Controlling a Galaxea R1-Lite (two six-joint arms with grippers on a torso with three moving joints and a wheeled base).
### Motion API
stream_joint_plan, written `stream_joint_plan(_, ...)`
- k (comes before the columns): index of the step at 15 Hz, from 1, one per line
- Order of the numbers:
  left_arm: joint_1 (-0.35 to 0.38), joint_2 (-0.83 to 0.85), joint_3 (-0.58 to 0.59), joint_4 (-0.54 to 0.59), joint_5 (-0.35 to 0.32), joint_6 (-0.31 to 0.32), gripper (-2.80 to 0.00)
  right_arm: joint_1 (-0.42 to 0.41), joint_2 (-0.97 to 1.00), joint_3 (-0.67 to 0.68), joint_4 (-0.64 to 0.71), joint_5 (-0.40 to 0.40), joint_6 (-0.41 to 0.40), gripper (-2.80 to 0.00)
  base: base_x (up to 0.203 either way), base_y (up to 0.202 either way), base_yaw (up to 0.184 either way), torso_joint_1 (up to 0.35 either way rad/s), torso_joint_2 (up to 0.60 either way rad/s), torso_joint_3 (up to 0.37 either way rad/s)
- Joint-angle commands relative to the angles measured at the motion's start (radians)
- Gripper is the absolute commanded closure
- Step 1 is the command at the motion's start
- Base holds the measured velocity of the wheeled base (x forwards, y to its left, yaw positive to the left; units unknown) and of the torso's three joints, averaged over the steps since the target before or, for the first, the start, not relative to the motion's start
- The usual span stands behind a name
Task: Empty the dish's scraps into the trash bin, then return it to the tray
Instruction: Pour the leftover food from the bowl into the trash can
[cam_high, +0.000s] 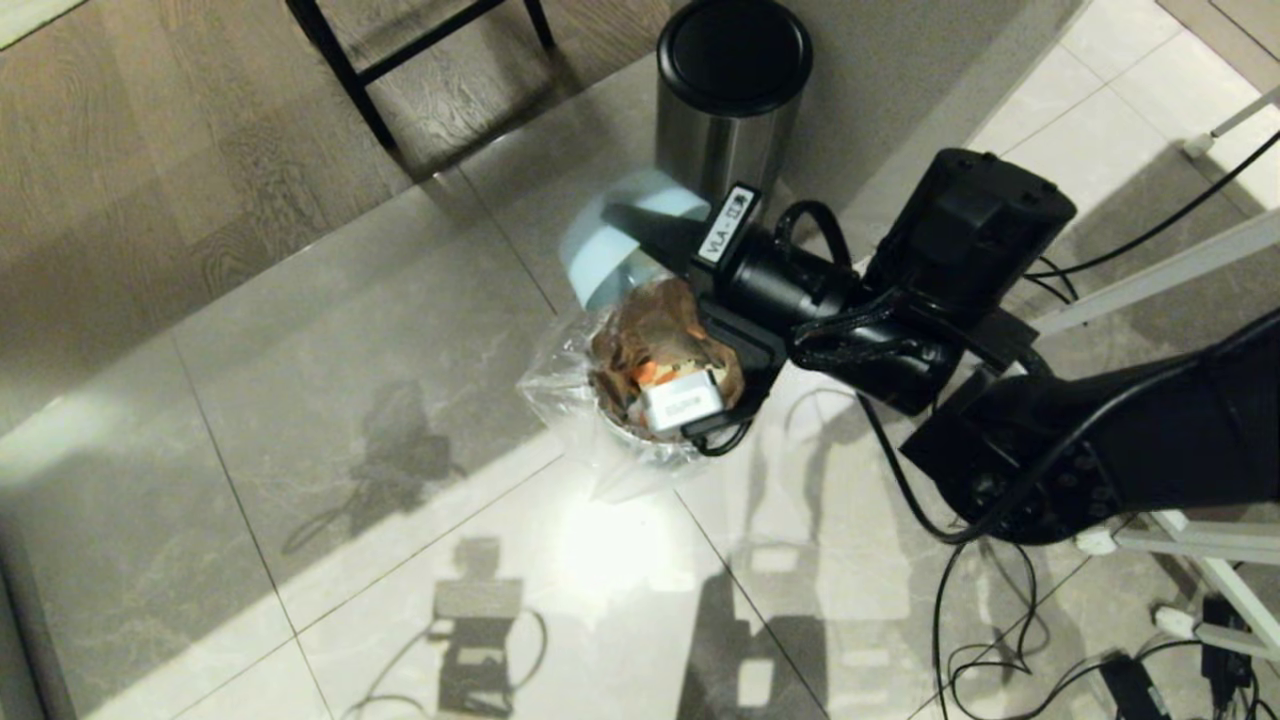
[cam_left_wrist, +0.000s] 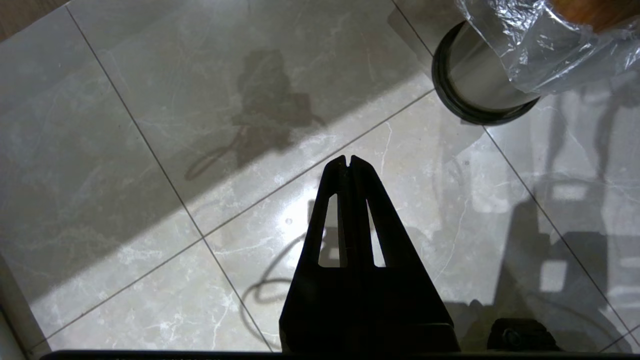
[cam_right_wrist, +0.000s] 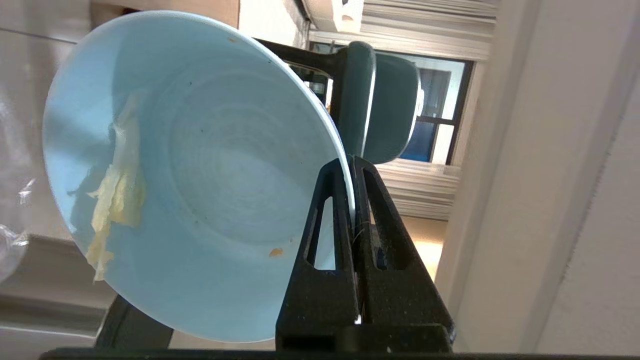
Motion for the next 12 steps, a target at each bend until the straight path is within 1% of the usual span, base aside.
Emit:
stream_joint_plan(1,0.0,0.0,0.0,0.0,0.0,0.0,0.0,0.002,-0.035,0.029,-0.001,-0.001,-0.011,0.0,0.0,0.0,0.0,0.0,0.0,0.0)
stream_joint_plan(4,0.0,0.001,0.0,0.0,0.002,-0.001,0.0,0.014,-0.068,-0.012,0.026,-0.001,-0.007,0.0,0.0,0.0,0.0,0.0,0.0,0.0)
stream_joint_plan(6,0.0,0.001,0.0,0.0,0.0,-0.001,0.0,0.003,-0.076,0.059,0.032,-0.002,-0.01,0.0,0.0,0.0,0.0,0.0,0.0,0.0)
stream_joint_plan(8,0.0,0.001,0.0,0.0,0.0,-0.001,0.0,0.005,-0.093,0.089,0.032,-0.006,-0.014,0.0,0.0,0.0,0.0,0.0,0.0,0.0)
stream_joint_plan(12,0.0,0.001,0.0,0.0,0.0,0.0,0.0,0.003,-0.132,0.05,0.065,-0.005,-0.021,0.0,0.0,0.0,0.0,0.0,0.0,0.0)
